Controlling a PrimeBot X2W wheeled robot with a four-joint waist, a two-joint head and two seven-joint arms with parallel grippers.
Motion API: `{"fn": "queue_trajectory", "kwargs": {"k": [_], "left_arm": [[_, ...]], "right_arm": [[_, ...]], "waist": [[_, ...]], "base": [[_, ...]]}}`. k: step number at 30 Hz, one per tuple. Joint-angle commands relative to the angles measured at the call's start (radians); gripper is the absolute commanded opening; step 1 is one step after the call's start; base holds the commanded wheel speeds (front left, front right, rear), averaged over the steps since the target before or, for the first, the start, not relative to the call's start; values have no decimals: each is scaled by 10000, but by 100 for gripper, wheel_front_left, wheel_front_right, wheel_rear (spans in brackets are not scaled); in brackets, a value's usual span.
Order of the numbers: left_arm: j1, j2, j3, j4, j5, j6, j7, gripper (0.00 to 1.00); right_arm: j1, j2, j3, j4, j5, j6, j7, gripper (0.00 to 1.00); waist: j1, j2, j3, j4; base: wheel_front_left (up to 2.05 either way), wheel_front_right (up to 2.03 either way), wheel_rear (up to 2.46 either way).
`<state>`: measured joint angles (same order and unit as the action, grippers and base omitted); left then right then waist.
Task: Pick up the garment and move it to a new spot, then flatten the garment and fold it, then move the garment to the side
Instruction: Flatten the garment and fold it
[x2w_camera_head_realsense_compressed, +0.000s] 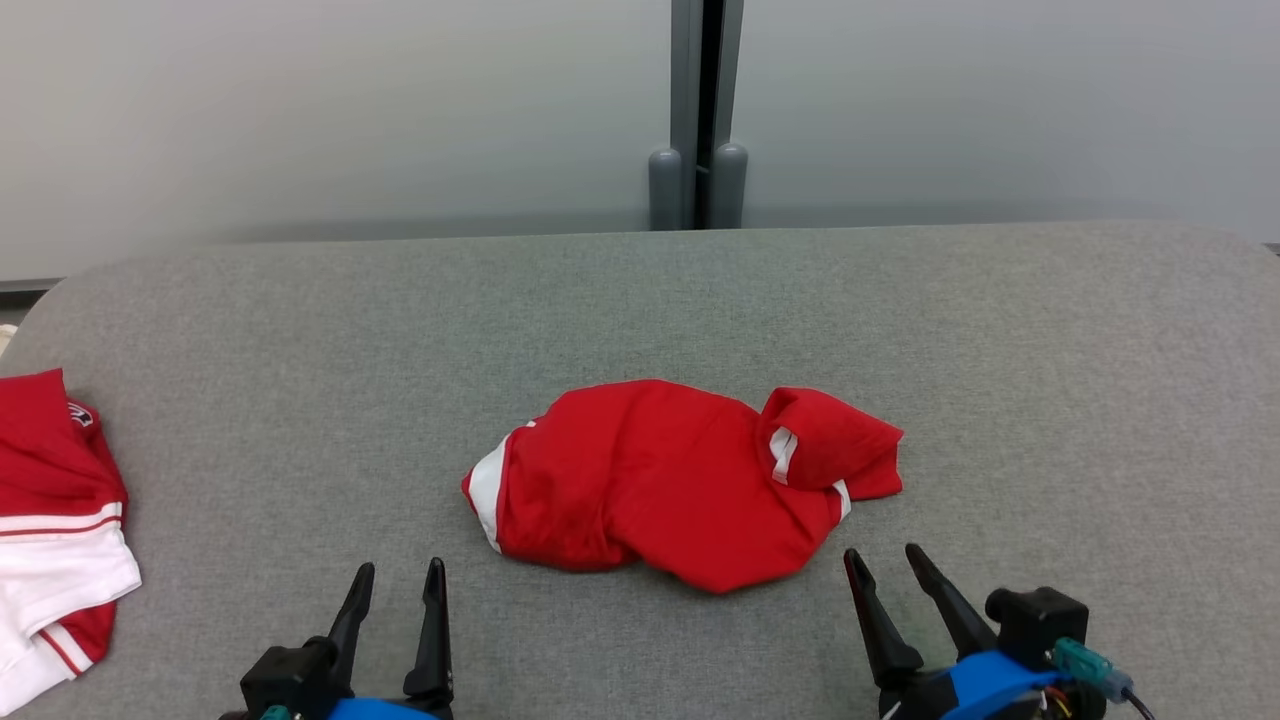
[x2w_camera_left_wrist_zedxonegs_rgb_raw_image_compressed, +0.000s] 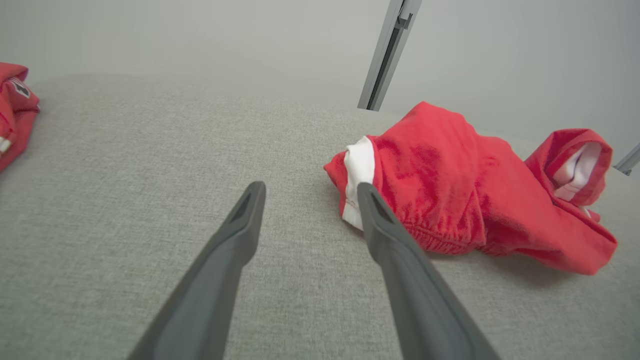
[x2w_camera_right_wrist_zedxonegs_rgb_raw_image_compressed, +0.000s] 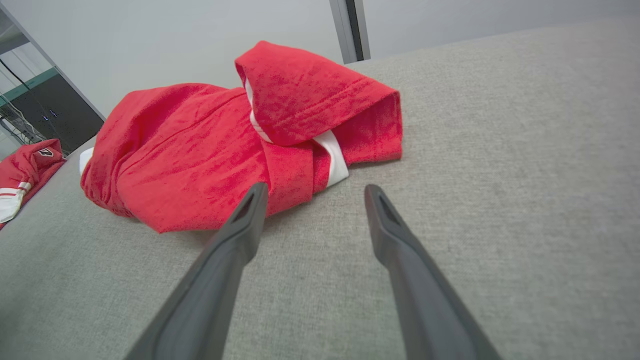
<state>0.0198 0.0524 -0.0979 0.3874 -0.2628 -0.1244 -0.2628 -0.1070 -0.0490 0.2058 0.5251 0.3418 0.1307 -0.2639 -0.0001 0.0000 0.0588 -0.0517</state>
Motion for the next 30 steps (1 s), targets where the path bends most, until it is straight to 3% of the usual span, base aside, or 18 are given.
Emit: {"fn": "queue_trajectory", "kwargs": {"k": [1, 18, 21, 30], "left_arm": [[-260, -22, -96, -43, -63, -93, -31, 100], [-703, -20, -744, 167, -373, -94, -31, 100], [-733, -20, -796, 209, -388, -93, -31, 100], [-614, -22, -986, 259, -427, -94, -31, 100]], "right_arm": [[-353, -33, 48, -97, 27, 0, -6, 100], [-2369, -35, -232, 828, -728, 0, -6, 100], [-2460, -36, -450, 884, -882, 0, -6, 0], [-2211, -36, -2142, -381, -914, 0, -6, 0]], "waist": [[1, 0, 134, 129], [1, 0, 1034, 1146], [1, 0, 1072, 1219], [1, 0, 1004, 1176]], "base": [[0, 0, 0], [0, 0, 0], [0, 0, 0], [0, 0, 0]]}}
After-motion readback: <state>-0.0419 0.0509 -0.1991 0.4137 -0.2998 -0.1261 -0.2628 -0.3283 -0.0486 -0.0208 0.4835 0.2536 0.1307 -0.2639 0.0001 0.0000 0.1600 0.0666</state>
